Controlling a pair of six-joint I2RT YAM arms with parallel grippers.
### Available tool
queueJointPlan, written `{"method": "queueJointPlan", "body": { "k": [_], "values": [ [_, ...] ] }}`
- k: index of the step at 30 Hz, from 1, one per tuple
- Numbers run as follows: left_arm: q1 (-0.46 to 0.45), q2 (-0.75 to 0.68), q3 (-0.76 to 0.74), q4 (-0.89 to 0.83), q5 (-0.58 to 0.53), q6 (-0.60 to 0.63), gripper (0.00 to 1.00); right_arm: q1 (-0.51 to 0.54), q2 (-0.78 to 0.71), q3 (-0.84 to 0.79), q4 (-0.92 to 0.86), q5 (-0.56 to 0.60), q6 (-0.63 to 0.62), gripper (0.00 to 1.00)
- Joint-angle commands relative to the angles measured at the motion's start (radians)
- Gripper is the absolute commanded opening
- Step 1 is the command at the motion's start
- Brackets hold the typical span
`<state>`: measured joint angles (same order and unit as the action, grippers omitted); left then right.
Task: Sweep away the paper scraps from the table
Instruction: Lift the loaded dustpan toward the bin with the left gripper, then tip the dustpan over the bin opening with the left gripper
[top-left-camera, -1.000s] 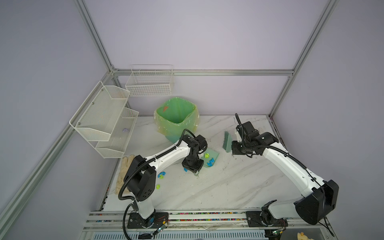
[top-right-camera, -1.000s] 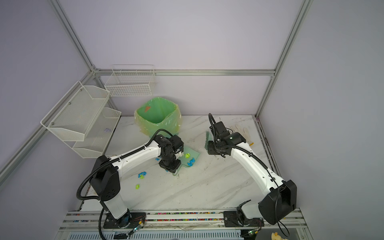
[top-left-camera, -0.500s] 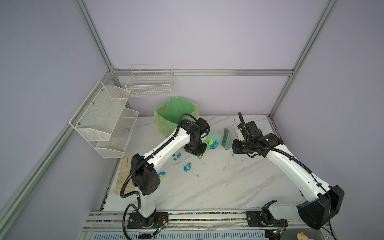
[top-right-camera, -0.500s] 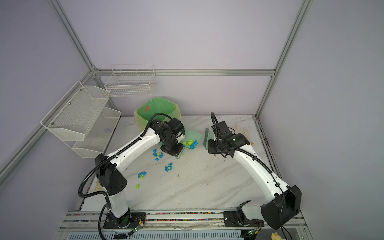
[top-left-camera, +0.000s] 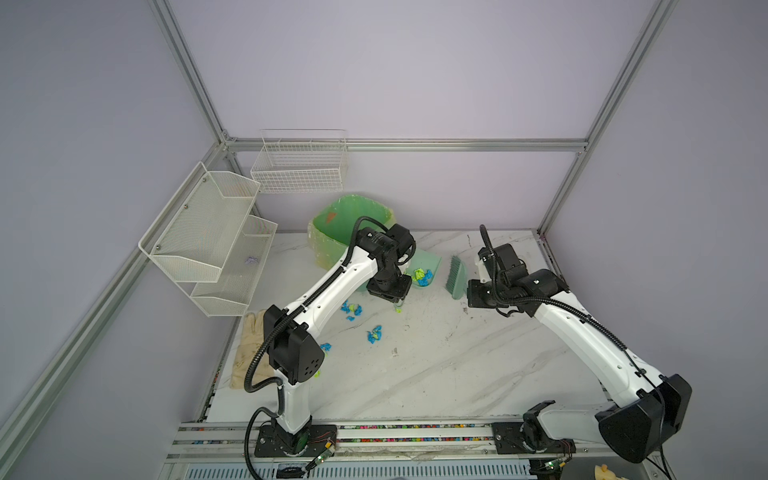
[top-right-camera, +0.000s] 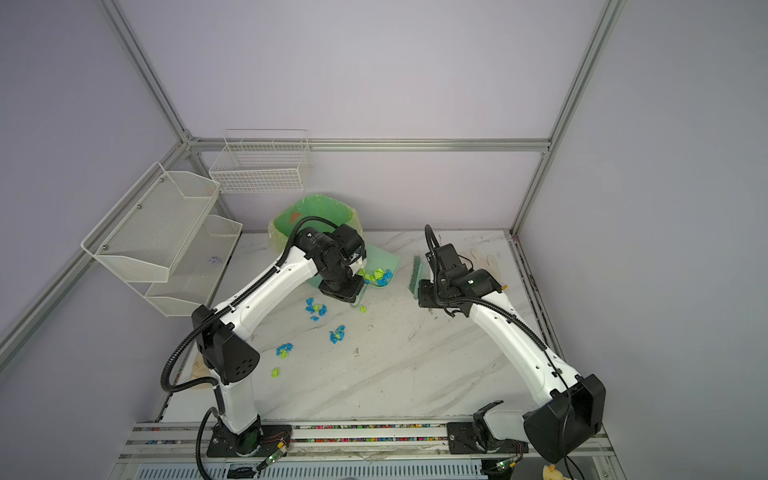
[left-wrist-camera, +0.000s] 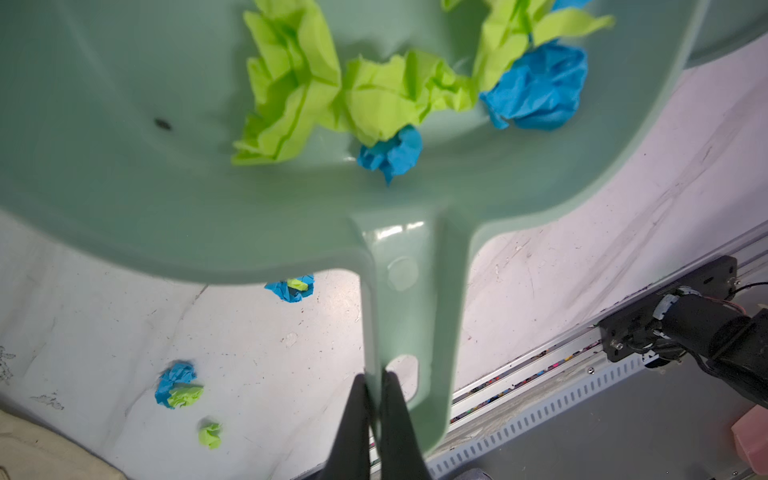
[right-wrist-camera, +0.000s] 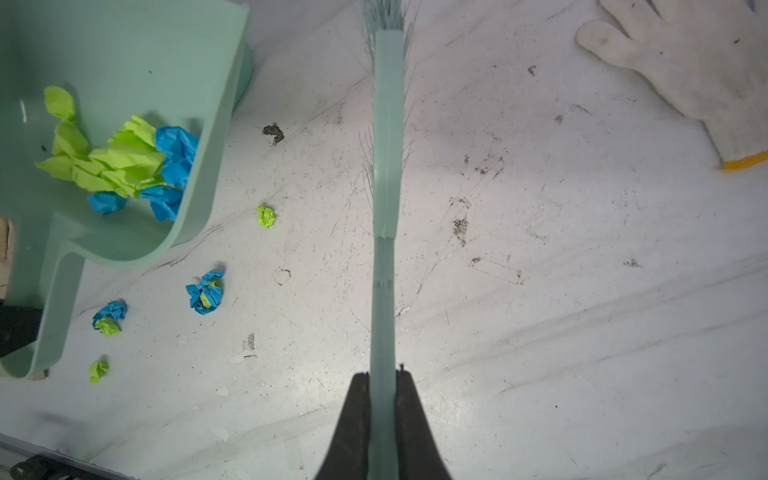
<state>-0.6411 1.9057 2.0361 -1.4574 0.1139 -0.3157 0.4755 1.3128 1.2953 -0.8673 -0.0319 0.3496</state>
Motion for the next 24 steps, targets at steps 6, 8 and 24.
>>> {"method": "queueJointPlan", "body": {
  "k": [6,8,24],
  "values": [
    [0.042,-0.013,0.182,0.038,0.068,-0.075,0.0,-0.014,-0.021,0.0,0.033,0.015,-0.017,0.0],
    [0.046,-0.019,0.194,0.064,0.088,-0.087,0.0,-0.015,-0.026,-0.018,0.041,0.012,-0.012,0.0],
    [0.137,-0.07,0.239,0.198,0.236,-0.186,0.0,-0.018,-0.067,-0.05,0.051,-0.005,-0.014,0.0]
  ]
}}
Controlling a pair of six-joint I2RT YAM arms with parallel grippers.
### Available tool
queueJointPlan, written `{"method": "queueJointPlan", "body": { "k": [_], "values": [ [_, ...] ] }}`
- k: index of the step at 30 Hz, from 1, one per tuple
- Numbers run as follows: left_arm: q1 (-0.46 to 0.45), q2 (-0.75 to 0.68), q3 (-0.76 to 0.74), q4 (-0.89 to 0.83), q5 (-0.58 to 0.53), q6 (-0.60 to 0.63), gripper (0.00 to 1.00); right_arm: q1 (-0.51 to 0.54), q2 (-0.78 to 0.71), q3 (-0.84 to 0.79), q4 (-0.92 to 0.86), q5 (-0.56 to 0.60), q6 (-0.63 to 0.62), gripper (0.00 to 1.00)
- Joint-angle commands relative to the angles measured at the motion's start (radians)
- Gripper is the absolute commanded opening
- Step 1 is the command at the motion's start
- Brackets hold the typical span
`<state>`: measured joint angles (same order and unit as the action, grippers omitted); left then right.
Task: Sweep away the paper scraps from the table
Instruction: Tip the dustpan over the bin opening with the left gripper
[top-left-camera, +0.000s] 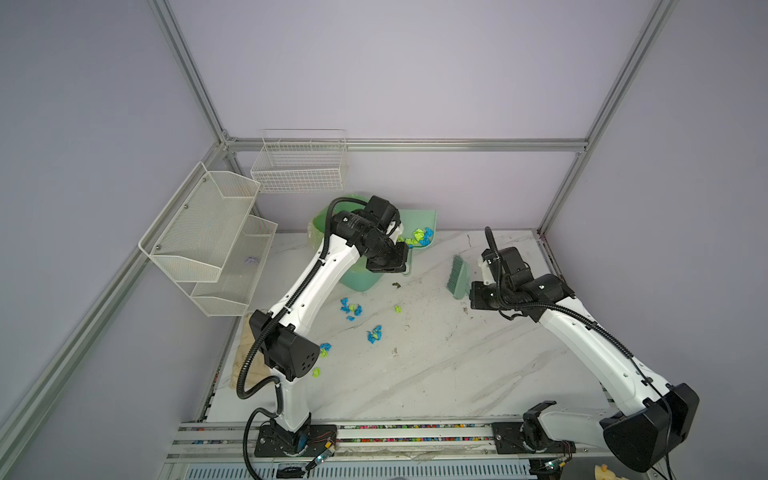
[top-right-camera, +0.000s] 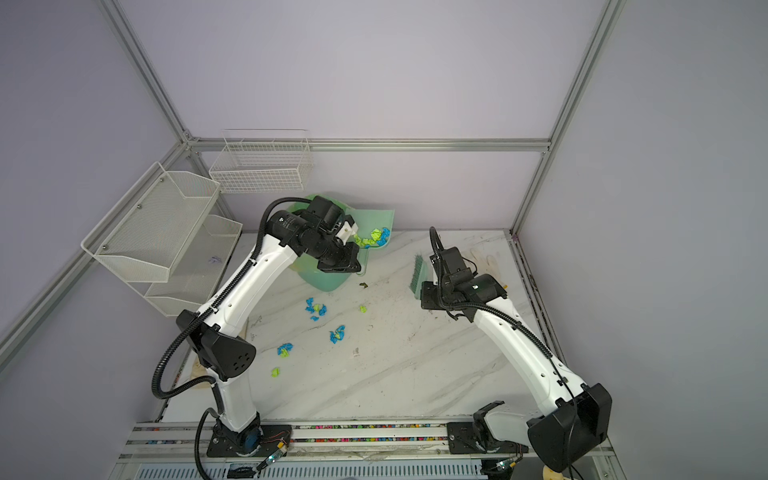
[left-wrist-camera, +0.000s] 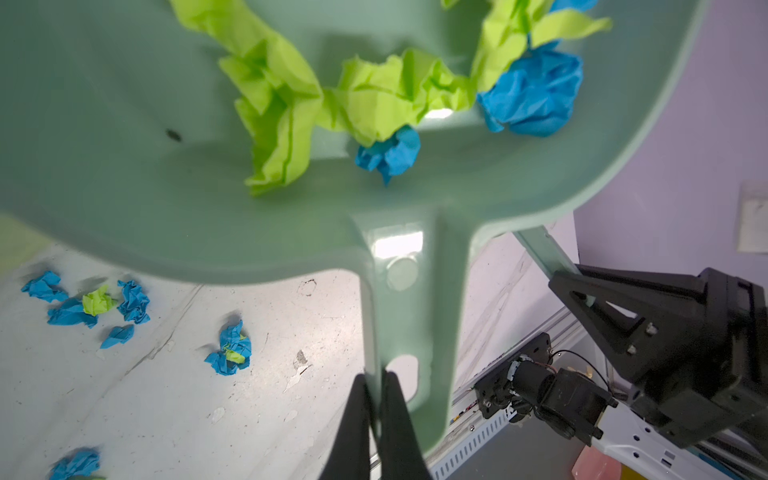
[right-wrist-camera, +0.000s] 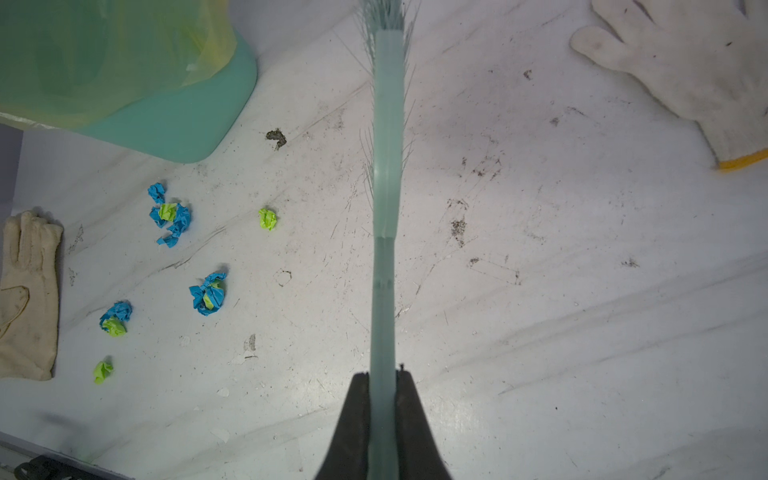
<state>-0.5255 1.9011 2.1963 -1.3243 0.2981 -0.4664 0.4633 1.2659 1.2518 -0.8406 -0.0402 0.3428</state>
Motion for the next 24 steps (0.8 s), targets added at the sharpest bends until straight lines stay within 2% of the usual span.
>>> {"method": "queueJointPlan", "body": {
  "k": [1,14,24],
  "values": [
    [0.03,-0.069,0.079,0.073,0.054,-0.046,0.0,-0.006,-0.02,-0.004,0.024,0.003,-0.008,0.0],
    [0.114,-0.133,0.023,0.21,0.143,-0.143,0.0,-0.007,-0.019,-0.011,0.032,0.004,-0.018,0.0],
    [0.209,-0.268,-0.303,0.526,0.329,-0.327,0.0,-0.008,-0.014,-0.01,0.041,-0.001,-0.021,0.0]
  ]
}}
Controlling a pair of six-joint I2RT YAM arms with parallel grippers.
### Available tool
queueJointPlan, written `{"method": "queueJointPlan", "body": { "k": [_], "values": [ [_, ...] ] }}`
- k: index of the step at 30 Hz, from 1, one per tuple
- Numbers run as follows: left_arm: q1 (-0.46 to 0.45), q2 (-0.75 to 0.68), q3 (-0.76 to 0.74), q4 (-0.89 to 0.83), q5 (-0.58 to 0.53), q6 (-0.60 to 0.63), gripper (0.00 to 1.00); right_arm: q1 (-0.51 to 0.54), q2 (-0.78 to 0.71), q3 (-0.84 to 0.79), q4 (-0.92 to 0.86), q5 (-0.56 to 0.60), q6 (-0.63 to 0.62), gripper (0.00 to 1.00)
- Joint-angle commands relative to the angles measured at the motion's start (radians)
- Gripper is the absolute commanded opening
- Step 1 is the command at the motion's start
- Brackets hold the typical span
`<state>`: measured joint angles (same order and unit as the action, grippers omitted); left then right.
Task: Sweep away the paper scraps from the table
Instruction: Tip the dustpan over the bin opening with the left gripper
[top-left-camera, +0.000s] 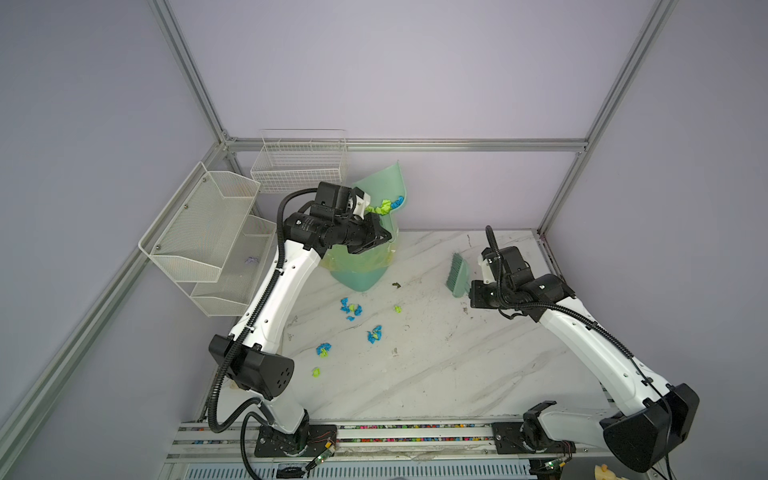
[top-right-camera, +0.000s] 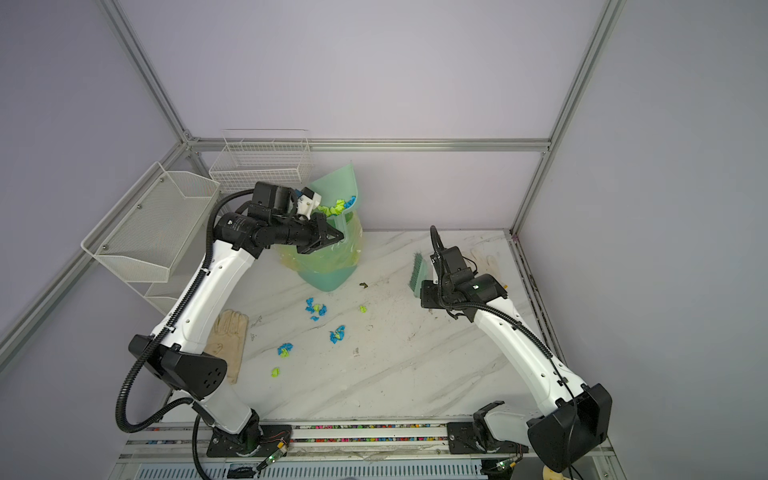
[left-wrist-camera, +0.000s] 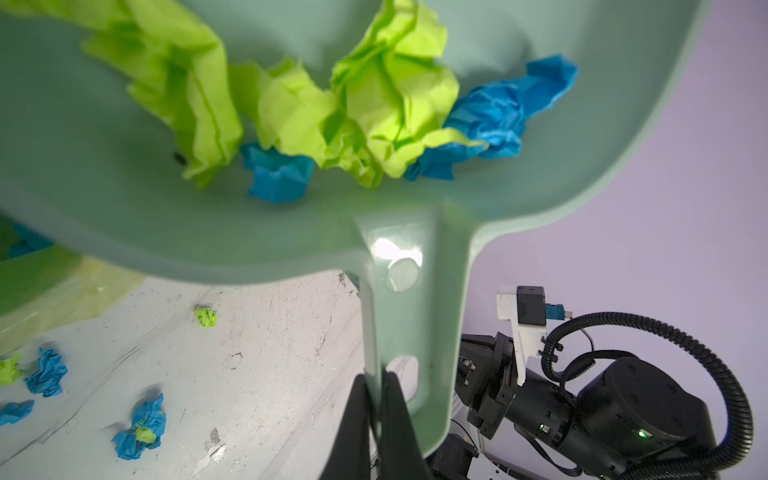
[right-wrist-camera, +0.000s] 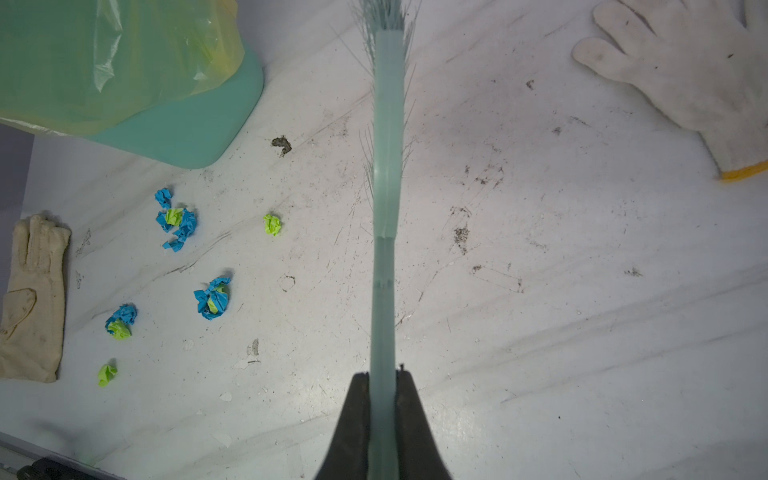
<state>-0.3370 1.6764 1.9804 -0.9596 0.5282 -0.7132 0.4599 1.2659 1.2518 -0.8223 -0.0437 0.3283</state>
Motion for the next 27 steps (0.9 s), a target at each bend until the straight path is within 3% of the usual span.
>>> {"method": "queueJointPlan", "body": {
  "k": [1,13,27],
  "values": [
    [0.029,-0.058,-0.125,0.204,0.12,-0.106,0.0,-0.006,-0.014,-0.01,0.024,0.002,-0.006,0.0],
    [0.107,-0.159,-0.434,0.572,0.273,-0.357,0.0,-0.005,-0.011,-0.011,0.03,-0.01,-0.007,0.0],
    [0.136,-0.182,-0.648,0.971,0.376,-0.652,0.0,-0.005,-0.007,-0.003,0.035,-0.021,-0.004,0.0]
  ]
}}
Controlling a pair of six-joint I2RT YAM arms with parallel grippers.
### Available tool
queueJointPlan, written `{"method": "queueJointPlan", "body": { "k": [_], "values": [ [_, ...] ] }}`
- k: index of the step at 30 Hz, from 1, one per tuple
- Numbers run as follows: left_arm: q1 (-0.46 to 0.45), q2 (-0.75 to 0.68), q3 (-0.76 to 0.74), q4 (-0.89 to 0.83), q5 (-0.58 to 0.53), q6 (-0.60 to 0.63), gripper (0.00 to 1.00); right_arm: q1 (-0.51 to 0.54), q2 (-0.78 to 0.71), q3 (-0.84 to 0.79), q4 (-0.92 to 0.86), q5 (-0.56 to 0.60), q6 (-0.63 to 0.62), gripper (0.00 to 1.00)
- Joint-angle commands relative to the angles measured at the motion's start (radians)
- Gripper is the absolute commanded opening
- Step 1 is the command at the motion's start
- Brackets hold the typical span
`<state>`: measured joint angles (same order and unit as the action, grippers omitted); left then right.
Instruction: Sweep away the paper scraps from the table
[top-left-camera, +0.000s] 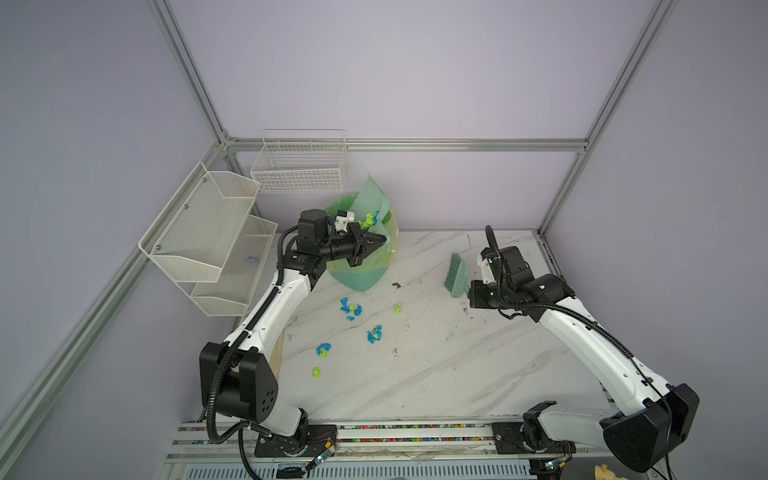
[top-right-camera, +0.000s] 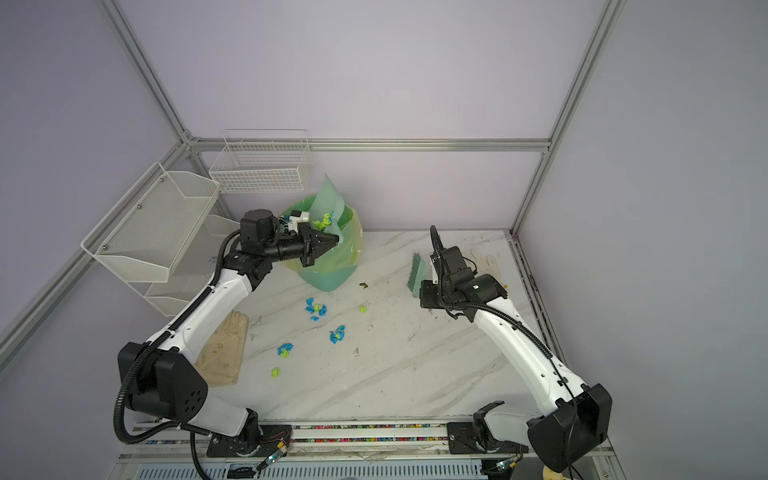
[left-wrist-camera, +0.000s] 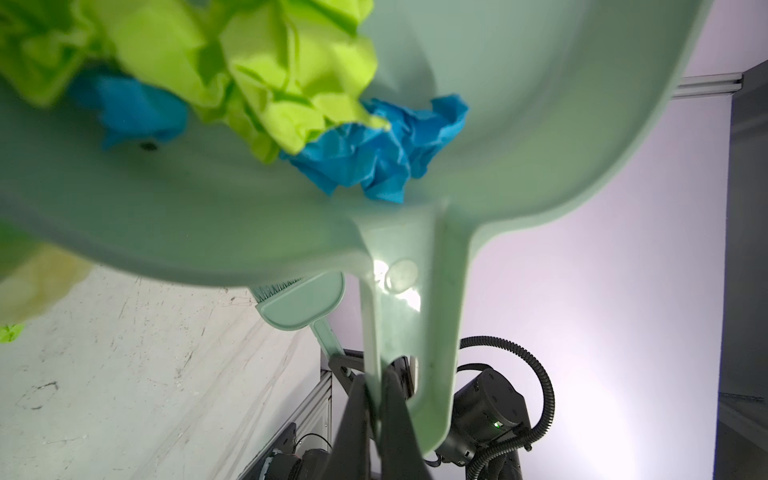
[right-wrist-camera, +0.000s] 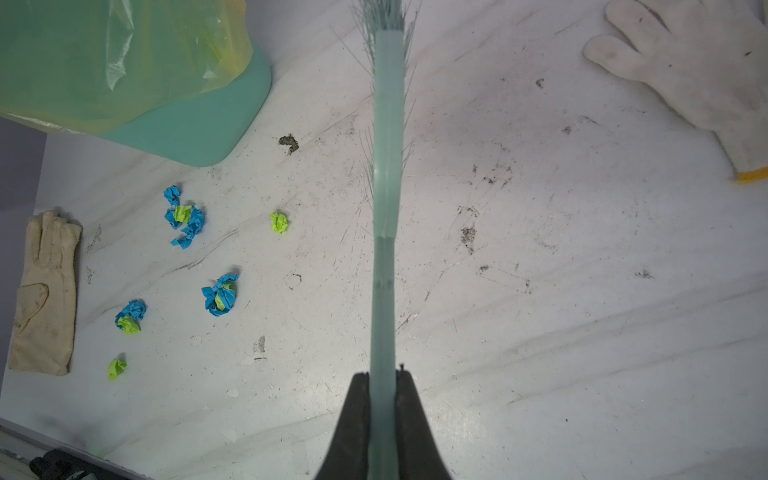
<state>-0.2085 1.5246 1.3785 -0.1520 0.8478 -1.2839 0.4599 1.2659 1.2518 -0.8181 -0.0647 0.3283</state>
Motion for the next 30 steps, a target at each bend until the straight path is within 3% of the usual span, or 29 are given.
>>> {"method": "queueJointPlan", "body": {
  "k": [1,14,22,30],
  "values": [
    [0.008,-0.033,-0.059,0.192,0.059,-0.1,0.0,-0.005,-0.008,0.0,0.03,0.0,-0.004,0.0],
    [0.018,-0.049,-0.292,0.711,0.067,-0.474,0.0,-0.005,0.008,0.034,0.03,-0.012,0.007,0.0],
    [0.024,0.022,-0.361,1.189,0.02,-0.81,0.0,-0.004,0.023,0.079,0.021,-0.02,0.021,0.0],
    [0.025,0.055,-0.415,1.46,-0.054,-0.977,0.0,-0.005,0.033,0.118,0.002,-0.01,0.035,0.0]
  ]
}}
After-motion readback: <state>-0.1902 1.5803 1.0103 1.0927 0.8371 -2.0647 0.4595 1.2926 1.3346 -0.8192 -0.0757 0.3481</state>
